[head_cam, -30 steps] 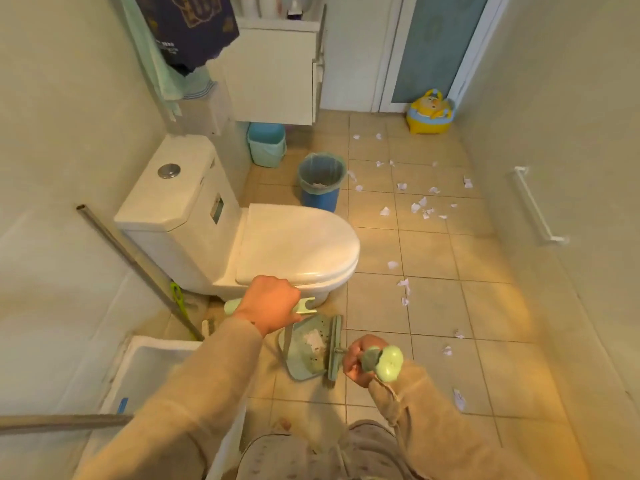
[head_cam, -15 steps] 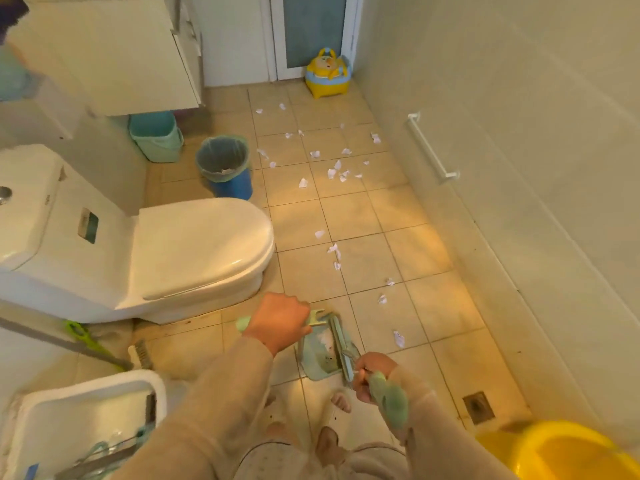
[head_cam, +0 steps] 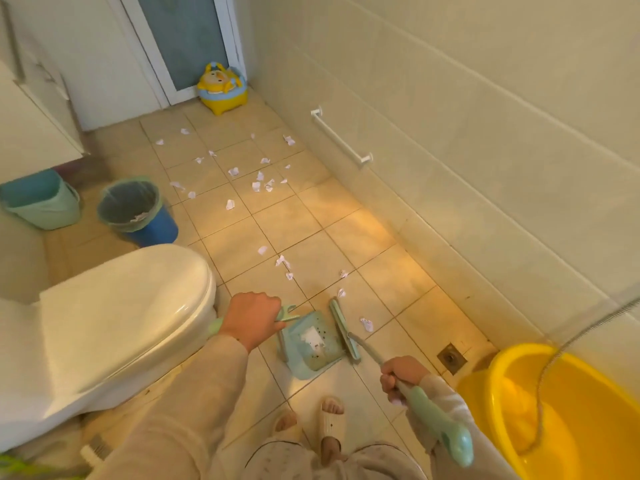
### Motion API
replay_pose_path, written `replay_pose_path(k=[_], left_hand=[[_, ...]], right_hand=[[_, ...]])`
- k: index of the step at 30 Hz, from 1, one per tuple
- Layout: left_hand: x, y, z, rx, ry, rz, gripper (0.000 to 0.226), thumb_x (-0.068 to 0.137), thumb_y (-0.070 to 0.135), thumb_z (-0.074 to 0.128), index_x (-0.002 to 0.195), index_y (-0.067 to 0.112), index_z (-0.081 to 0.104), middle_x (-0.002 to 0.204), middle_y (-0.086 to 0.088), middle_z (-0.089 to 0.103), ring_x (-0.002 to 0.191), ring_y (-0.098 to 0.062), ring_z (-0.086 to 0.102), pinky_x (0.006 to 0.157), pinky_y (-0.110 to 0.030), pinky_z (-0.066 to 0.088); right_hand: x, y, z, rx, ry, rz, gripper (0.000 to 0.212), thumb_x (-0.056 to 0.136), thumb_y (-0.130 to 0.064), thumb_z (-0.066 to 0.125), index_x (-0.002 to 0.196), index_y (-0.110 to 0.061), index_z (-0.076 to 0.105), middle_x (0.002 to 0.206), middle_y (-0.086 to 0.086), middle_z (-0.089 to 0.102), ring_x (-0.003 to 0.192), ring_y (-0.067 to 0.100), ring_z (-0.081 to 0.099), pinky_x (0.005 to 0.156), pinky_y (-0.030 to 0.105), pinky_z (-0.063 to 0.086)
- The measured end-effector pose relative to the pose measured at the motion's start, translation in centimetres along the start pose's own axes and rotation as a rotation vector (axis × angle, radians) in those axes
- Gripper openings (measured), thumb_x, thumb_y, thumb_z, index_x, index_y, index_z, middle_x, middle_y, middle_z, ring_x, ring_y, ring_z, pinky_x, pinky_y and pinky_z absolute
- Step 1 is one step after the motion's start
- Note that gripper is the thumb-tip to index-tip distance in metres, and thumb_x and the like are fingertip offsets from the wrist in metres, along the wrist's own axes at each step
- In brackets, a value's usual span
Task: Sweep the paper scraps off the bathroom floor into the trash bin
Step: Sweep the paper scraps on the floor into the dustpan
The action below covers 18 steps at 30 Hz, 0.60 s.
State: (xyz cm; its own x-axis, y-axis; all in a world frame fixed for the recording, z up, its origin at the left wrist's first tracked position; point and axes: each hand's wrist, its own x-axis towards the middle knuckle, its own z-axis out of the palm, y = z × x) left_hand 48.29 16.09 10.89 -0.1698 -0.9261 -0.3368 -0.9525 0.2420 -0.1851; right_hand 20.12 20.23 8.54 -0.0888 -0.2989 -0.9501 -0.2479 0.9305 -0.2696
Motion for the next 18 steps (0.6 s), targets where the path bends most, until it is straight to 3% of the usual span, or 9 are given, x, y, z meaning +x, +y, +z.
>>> replay_pose_path(k=[3, 7, 11, 14, 18], left_hand=[[0.4, -0.7, 0.5, 0.007, 0.020, -0.013, 0.039, 0.088, 0.056, 0.049, 0.099, 0.020, 0.059, 0.094, -0.003, 0.070, 0.086, -0.024, 0.066, 0.061, -0.027, 0.038], [0.4, -0.6, 0.9, 0.020, 0.032, 0.012, 0.041, 0.089, 0.058, 0.046, 0.098, 0.020, 0.058, 0.091, -0.002, 0.069, 0.082, -0.023, 0.066, 0.060, -0.028, 0.039], [0.1, -0.2, 1.0, 0.042, 0.038, 0.011, 0.043, 0.089, 0.058, 0.045, 0.097, 0.018, 0.058, 0.090, -0.003, 0.069, 0.082, -0.024, 0.066, 0.058, -0.027, 0.035], [0.3, -0.1, 0.8, 0.047, 0.037, 0.007, 0.042, 0.089, 0.057, 0.047, 0.096, 0.017, 0.058, 0.090, -0.004, 0.069, 0.082, -0.025, 0.066, 0.059, -0.027, 0.035], [1.0, -0.3, 0.7, 0.039, 0.055, 0.008, 0.039, 0.089, 0.055, 0.048, 0.095, 0.018, 0.058, 0.089, -0.004, 0.069, 0.082, -0.024, 0.065, 0.059, -0.027, 0.035]], right_hand=[[0.4, -0.6, -0.7, -0.058, 0.065, -0.032, 0.032, 0.092, 0.002, 0.038, 0.061, -0.004, 0.042, 0.038, 0.007, 0.043, 0.022, 0.015, 0.039, 0.038, 0.025, 0.036], [1.7, -0.7, -1.5, -0.046, 0.095, -0.064, 0.036, 0.094, -0.001, 0.039, 0.059, -0.004, 0.042, 0.026, 0.006, 0.042, 0.022, 0.019, 0.041, 0.044, 0.023, 0.037], [3.4, -1.0, -0.9, -0.070, 0.098, -0.020, 0.034, 0.092, -0.002, 0.043, 0.058, -0.006, 0.042, 0.058, 0.009, 0.046, 0.055, 0.020, 0.041, 0.066, 0.032, 0.039], [3.7, -0.8, -0.2, -0.039, 0.046, 0.012, 0.024, 0.088, -0.003, 0.046, 0.065, -0.011, 0.044, 0.067, 0.006, 0.044, 0.056, 0.015, 0.044, 0.057, 0.026, 0.041], [3.4, 0.4, -0.2, 0.119, 0.040, 0.137, 0.014, 0.079, -0.004, 0.050, 0.065, -0.005, 0.051, 0.045, 0.008, 0.047, 0.043, 0.019, 0.045, 0.047, 0.026, 0.039]])
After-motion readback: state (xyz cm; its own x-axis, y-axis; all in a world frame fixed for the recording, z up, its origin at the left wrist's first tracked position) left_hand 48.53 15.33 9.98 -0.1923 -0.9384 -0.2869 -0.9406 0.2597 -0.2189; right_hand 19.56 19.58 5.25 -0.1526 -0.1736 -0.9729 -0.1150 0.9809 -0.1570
